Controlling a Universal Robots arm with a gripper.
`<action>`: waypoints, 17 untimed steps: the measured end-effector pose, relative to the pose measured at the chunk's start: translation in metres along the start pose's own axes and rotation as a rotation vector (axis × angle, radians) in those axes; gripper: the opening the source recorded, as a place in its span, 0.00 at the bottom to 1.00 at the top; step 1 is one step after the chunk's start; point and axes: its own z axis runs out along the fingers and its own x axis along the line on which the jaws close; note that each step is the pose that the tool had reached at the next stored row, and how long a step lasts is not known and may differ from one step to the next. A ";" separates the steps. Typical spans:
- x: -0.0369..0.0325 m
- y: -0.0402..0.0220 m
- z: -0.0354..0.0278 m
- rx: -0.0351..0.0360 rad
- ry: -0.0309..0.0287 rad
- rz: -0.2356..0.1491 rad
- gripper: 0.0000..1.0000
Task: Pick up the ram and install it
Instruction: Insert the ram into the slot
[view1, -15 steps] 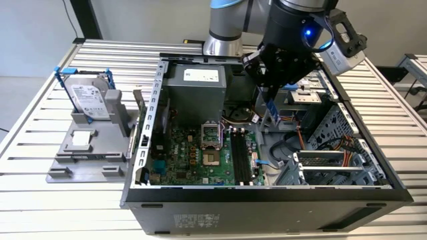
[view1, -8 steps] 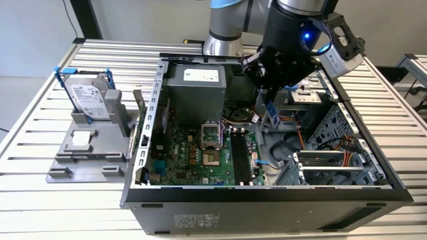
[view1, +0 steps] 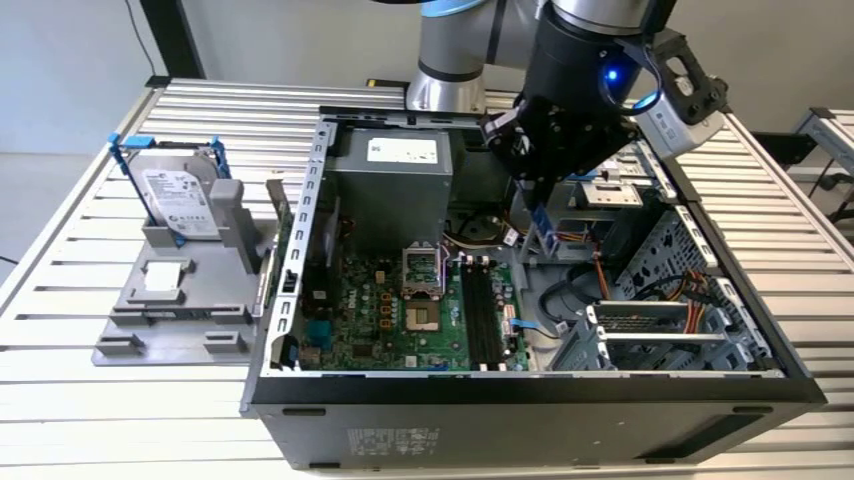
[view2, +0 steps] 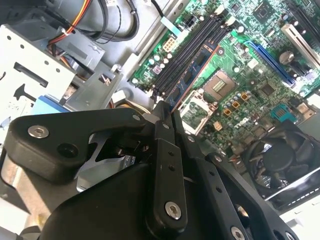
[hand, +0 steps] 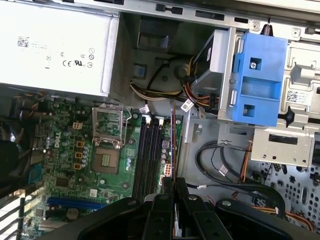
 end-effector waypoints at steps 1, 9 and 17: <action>0.0000 0.0000 0.0003 0.0000 0.0000 0.000 0.00; 0.0003 -0.0002 0.0079 -0.0008 0.0056 0.001 0.00; 0.0007 -0.0007 0.0216 -0.0010 0.0131 0.020 0.00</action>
